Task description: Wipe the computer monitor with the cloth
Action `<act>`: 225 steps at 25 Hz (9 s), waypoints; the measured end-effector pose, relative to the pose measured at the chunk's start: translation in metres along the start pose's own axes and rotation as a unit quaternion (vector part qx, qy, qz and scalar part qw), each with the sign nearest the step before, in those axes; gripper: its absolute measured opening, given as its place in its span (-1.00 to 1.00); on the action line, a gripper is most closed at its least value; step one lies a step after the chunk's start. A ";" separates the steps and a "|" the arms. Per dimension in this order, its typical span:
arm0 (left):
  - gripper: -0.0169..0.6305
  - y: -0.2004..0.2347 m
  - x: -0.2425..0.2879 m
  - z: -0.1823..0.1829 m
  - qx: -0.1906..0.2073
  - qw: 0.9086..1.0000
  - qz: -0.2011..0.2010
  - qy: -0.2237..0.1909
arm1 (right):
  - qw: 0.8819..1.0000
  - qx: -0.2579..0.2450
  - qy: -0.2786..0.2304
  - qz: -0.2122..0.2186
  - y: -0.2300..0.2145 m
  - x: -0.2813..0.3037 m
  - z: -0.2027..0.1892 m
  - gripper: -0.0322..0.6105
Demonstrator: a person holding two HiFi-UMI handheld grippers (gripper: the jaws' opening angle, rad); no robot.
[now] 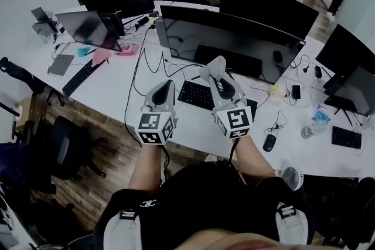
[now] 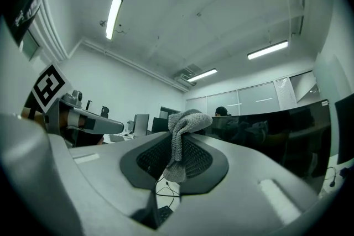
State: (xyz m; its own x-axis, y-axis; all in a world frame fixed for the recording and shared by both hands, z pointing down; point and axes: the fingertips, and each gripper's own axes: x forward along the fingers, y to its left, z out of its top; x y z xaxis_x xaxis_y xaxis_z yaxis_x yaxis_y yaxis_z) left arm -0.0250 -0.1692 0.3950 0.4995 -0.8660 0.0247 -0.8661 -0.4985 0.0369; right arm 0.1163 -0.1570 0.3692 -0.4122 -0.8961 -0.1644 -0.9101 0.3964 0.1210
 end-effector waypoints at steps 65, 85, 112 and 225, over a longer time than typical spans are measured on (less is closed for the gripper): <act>-0.79 0.212 0.148 -0.037 -0.091 0.984 -0.153 0.029 | 0.982 -0.057 0.064 -0.171 -0.056 0.317 0.025 -0.80; -0.79 0.130 0.162 -0.027 -0.042 0.980 -0.191 0.045 | 0.961 -0.057 0.080 -0.259 -0.144 0.222 0.025 -0.80; -0.79 -0.045 0.178 -0.010 -0.012 0.980 -0.192 0.053 | 0.930 -0.073 0.126 -0.337 -0.305 0.043 0.028 -0.80; -0.79 0.016 0.081 -0.064 -0.003 0.994 0.046 0.102 | 0.896 -0.013 0.414 -0.157 -0.274 -0.049 -0.366 -0.79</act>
State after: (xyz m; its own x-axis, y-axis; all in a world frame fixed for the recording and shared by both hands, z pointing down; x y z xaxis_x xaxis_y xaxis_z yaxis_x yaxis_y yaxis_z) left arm 0.0032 -0.2445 0.4610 0.4130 -0.8811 0.2304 -0.9081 -0.4175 0.0314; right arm 0.4016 -0.2942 0.7023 0.0479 -0.8073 0.5882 -0.9699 0.1031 0.2205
